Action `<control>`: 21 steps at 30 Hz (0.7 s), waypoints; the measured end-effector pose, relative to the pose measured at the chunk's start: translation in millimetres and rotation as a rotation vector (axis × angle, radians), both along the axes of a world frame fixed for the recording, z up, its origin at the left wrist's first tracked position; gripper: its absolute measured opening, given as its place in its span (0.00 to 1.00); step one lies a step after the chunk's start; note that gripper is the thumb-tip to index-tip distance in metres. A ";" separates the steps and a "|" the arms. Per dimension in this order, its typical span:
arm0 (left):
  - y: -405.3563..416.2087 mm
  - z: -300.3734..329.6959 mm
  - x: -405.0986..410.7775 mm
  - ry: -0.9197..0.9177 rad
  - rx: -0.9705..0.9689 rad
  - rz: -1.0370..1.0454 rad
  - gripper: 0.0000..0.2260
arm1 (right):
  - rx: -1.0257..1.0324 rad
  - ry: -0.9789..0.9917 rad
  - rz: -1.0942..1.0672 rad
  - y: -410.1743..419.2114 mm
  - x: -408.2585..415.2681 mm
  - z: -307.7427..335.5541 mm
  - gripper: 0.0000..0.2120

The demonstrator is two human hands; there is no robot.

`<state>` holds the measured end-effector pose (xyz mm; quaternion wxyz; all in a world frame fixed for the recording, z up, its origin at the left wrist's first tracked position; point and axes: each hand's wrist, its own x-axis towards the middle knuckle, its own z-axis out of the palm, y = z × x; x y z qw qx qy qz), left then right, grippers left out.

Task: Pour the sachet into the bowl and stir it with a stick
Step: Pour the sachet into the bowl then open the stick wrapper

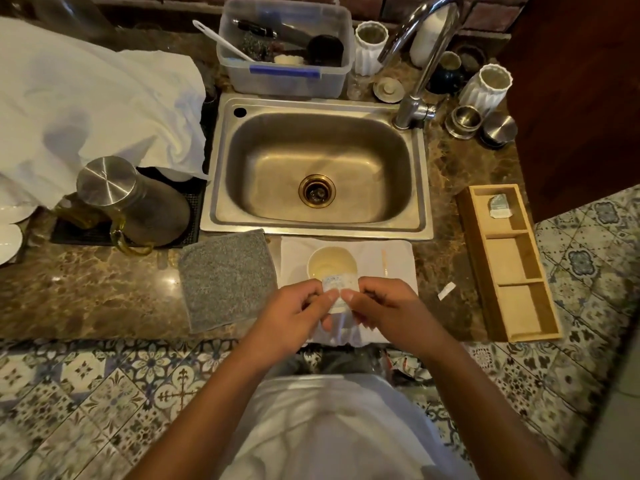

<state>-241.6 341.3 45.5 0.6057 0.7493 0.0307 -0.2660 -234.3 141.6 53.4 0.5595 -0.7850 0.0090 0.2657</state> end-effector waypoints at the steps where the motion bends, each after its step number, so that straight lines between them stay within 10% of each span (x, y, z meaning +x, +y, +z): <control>1: 1.8 -3.9 -0.1 0.023 0.012 0.008 0.16 | 0.002 0.004 -0.016 3.3 -1.5 -5.0 0.17; 21: -9.3 -28.6 6.1 0.237 0.051 0.032 0.18 | -0.066 0.189 -0.129 9.3 2.5 -32.4 0.21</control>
